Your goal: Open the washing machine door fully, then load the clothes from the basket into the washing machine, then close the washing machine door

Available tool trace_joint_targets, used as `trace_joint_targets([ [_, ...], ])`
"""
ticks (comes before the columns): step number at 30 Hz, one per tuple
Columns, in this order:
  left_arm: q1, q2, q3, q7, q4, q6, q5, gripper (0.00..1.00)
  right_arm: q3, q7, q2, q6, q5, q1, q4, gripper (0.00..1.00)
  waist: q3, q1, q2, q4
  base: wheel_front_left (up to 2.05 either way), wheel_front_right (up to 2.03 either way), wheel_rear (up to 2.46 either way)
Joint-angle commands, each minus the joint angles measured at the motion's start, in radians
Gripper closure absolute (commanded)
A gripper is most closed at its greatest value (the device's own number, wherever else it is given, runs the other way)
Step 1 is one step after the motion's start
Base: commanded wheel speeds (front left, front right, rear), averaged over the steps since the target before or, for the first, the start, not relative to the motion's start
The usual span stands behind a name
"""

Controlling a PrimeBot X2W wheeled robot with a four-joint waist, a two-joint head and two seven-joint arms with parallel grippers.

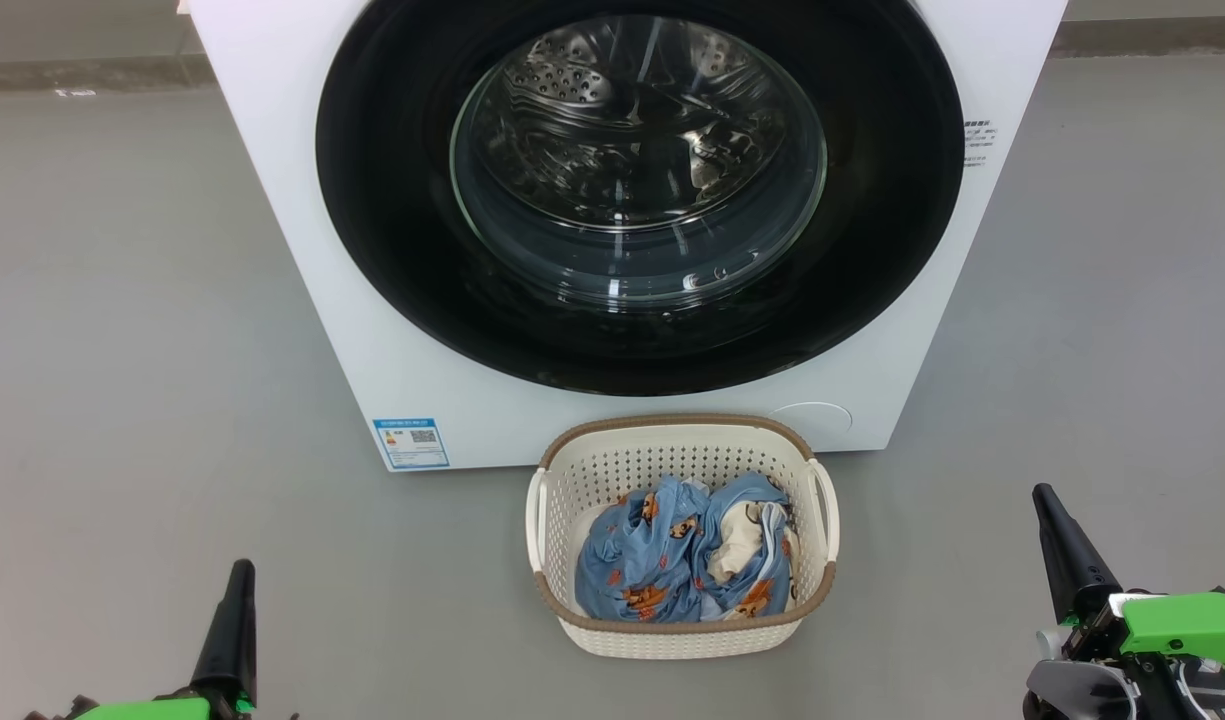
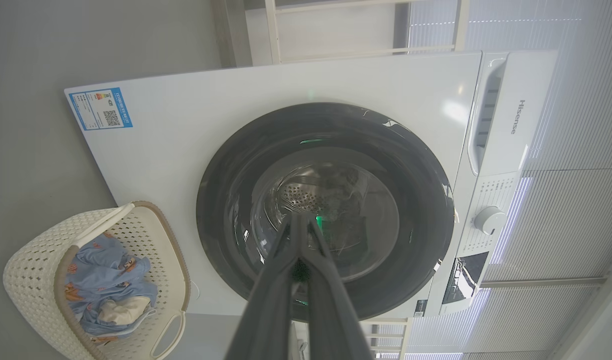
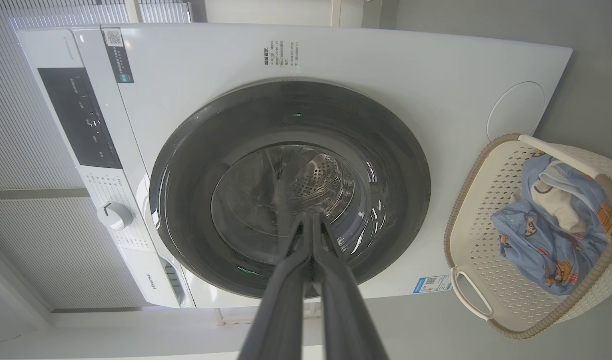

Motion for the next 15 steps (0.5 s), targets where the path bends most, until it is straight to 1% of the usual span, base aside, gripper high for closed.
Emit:
trace_joint_targets([
  [1,-0.043,0.009,0.031,0.006,-0.019,-0.005,0.008,1.0,0.02,0.004,-0.009,0.005,-0.009,-0.044,-0.028,1.0,0.0,-0.0001,0.0,0.0,0.0,0.0,0.0],
  [15,-0.043,0.009,0.031,0.006,-0.019,-0.005,0.008,1.0,0.02,0.004,-0.009,0.005,-0.009,-0.044,-0.028,1.0,0.0,-0.0001,0.0,0.0,0.0,0.0,0.0],
])
